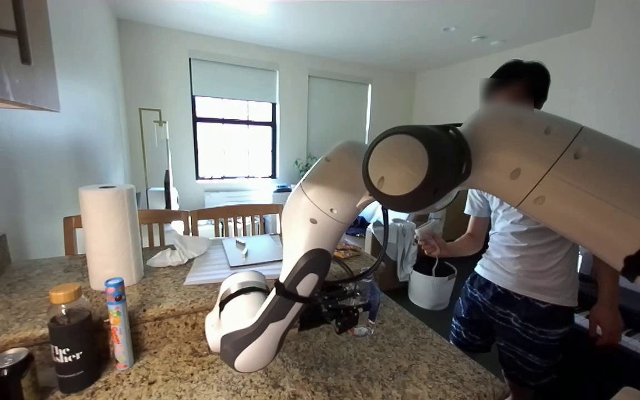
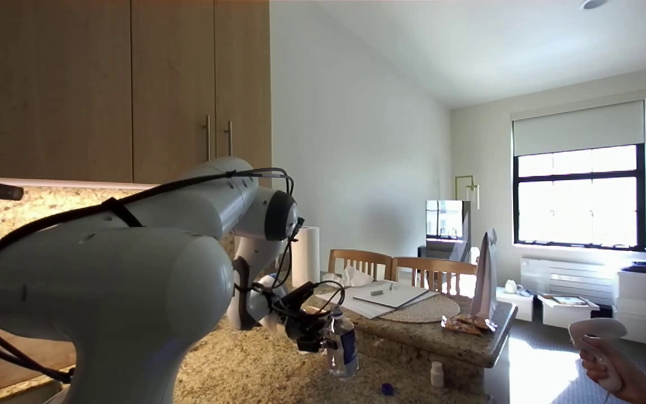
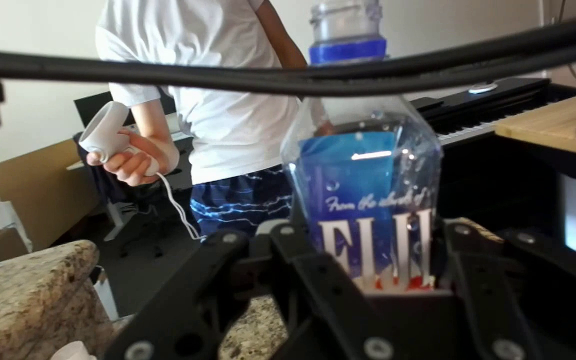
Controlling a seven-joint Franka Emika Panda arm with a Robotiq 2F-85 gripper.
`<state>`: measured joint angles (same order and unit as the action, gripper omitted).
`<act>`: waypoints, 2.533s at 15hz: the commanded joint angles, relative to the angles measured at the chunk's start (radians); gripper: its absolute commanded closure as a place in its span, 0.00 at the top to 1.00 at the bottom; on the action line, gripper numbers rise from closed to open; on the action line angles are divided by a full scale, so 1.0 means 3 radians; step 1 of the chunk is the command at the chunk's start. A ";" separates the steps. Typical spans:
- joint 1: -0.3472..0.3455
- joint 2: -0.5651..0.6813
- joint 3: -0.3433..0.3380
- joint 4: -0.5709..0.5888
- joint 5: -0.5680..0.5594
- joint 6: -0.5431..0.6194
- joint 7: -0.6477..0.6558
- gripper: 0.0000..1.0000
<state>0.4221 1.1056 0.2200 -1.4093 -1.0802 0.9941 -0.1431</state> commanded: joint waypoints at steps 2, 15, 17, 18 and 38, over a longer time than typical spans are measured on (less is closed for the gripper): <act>0.0001 0.0409 0.0014 0.0748 0.0318 -0.0345 -0.0536 0.22; 0.0178 0.1141 0.0002 0.2044 0.1237 -0.0489 -0.0433 0.22; 0.0201 0.1225 -0.0002 0.2199 0.1282 -0.0586 -0.0452 0.22; 0.0217 0.1273 -0.0010 0.2276 0.1300 -0.0631 -0.0446 0.51; 0.0560 0.0986 -0.0454 0.2708 0.1339 -0.1222 -0.1436 1.00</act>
<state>0.5577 1.4576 0.1075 -0.6013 -0.6450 0.6564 -0.4668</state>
